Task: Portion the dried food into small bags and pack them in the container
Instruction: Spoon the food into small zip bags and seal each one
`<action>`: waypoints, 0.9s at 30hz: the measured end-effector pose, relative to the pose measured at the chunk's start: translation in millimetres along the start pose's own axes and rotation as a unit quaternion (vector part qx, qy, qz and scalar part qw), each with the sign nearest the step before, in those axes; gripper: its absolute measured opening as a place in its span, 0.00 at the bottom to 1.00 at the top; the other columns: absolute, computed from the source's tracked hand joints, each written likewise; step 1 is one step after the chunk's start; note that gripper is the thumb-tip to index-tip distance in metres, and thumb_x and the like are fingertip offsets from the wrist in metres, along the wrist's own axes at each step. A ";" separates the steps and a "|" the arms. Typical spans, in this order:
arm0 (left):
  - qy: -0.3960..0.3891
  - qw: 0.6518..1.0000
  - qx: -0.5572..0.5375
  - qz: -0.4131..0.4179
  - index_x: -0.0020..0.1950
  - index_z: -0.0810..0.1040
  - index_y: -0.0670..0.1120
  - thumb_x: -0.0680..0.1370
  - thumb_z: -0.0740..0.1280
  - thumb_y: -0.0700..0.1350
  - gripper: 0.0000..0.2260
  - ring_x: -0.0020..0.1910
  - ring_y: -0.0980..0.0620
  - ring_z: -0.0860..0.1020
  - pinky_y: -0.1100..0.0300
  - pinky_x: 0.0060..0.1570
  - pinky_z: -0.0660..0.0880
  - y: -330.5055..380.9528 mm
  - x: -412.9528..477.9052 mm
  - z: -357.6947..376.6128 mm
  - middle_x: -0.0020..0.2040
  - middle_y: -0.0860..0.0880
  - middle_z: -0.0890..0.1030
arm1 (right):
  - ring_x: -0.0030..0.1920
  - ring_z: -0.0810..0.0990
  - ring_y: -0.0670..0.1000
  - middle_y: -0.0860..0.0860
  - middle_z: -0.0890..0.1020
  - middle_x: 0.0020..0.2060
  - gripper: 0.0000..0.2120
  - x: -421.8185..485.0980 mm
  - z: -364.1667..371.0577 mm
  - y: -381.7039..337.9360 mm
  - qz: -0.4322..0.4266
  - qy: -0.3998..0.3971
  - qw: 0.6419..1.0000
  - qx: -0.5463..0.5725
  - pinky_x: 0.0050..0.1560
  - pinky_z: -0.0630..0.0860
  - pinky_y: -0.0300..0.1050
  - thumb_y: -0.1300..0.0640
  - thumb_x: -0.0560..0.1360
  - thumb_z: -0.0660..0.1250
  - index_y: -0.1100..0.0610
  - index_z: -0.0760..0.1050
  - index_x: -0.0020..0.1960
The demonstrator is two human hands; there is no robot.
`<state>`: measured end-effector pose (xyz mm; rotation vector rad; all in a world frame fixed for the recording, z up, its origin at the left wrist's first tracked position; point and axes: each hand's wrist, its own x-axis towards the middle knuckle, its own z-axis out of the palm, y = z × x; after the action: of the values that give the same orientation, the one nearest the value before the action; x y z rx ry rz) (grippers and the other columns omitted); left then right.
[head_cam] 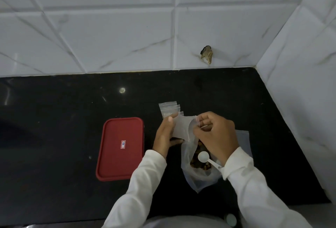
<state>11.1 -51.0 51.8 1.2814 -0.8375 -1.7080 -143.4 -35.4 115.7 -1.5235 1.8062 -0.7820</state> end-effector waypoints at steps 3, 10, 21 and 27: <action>-0.032 0.995 -0.084 -0.043 0.65 0.78 0.59 0.82 0.57 0.59 0.16 0.61 0.42 0.78 0.49 0.42 0.80 -8.1 1.7 4.5 0.67 0.44 0.76 | 0.38 0.81 0.38 0.41 0.82 0.38 0.09 -0.6 -3.3 -4.5 -0.007 -0.026 1.000 -0.001 0.37 0.76 0.26 0.57 0.71 0.74 0.49 0.78 0.50; -0.058 0.983 -0.176 -0.023 0.69 0.76 0.48 0.80 0.60 0.60 0.23 0.49 0.44 0.79 0.63 0.28 0.74 -22.4 9.0 2.9 0.65 0.37 0.78 | 0.38 0.79 0.36 0.38 0.79 0.38 0.11 -4.0 -12.6 -14.1 -0.011 -0.085 0.996 -0.013 0.36 0.72 0.23 0.57 0.71 0.73 0.47 0.75 0.49; -0.152 0.919 -0.353 -0.091 0.58 0.76 0.42 0.78 0.66 0.56 0.19 0.37 0.50 0.84 0.67 0.24 0.74 -36.7 6.9 15.4 0.48 0.41 0.84 | 0.42 0.82 0.41 0.42 0.82 0.44 0.11 -6.3 -13.8 -13.0 -0.024 -0.127 0.992 0.003 0.44 0.78 0.32 0.50 0.74 0.71 0.50 0.78 0.55; -0.176 0.862 -0.456 -0.135 0.52 0.80 0.42 0.67 0.81 0.46 0.18 0.34 0.49 0.85 0.65 0.16 0.72 -45.5 11.6 4.5 0.45 0.42 0.83 | 0.38 0.82 0.41 0.47 0.82 0.38 0.06 -8.3 -31.0 27.7 -0.003 -0.099 0.995 -0.004 0.44 0.79 0.37 0.50 0.79 0.63 0.49 0.78 0.49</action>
<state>-4.9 -41.2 8.5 0.4391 0.0484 -2.1944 -183.6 -21.9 114.0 -1.5539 1.6615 -0.6037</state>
